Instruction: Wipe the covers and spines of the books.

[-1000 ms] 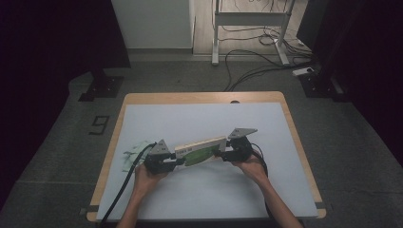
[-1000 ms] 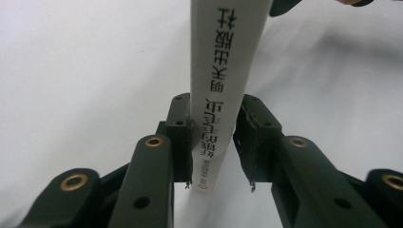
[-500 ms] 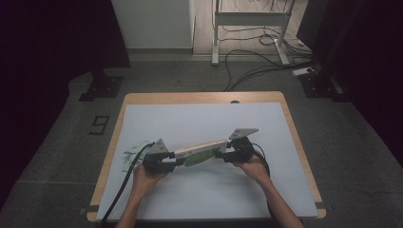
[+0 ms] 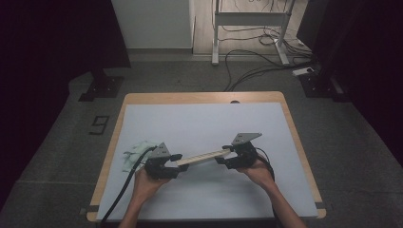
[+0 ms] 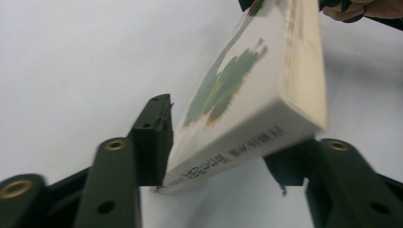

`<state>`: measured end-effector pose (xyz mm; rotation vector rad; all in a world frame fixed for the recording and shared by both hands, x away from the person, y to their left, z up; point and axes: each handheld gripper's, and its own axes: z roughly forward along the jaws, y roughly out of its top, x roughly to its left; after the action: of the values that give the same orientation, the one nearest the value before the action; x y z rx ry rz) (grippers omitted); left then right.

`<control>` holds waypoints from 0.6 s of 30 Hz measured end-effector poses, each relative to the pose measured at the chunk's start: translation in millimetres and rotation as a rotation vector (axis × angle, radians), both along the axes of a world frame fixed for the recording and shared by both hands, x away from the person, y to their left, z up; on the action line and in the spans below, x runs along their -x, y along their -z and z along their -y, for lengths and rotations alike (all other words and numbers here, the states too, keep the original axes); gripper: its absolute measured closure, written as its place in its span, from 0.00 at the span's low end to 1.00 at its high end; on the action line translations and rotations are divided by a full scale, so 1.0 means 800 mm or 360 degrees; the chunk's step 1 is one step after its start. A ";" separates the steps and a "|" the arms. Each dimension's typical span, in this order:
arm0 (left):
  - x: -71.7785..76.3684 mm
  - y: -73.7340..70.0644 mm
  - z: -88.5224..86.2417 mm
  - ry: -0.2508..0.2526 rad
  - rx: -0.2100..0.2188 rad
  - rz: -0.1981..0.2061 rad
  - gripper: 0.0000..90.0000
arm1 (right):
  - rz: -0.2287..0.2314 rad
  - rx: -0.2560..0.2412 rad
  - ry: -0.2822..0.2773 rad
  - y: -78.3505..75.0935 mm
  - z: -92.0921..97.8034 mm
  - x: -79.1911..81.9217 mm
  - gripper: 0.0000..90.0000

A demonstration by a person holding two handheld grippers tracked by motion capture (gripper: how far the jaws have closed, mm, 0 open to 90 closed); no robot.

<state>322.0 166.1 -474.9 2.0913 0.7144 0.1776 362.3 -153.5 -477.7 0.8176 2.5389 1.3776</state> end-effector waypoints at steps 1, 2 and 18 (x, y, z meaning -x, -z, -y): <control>0.002 0.000 0.002 -0.0005 -0.0010 -0.0013 0.45 | -0.0005 0.0008 -0.0008 0.000 0.001 0.002 0.39; 0.004 0.000 0.003 -0.0012 -0.0019 -0.0023 0.42 | -0.0005 0.0009 -0.0010 0.000 0.001 0.004 0.38; 0.034 0.019 0.020 -0.0066 -0.0106 -0.0108 0.15 | -0.0055 0.0071 0.0023 0.015 0.011 0.036 0.30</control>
<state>295.1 150.5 -490.4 2.1556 0.8032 0.1559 333.7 -162.1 -490.0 0.8573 2.5746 1.3087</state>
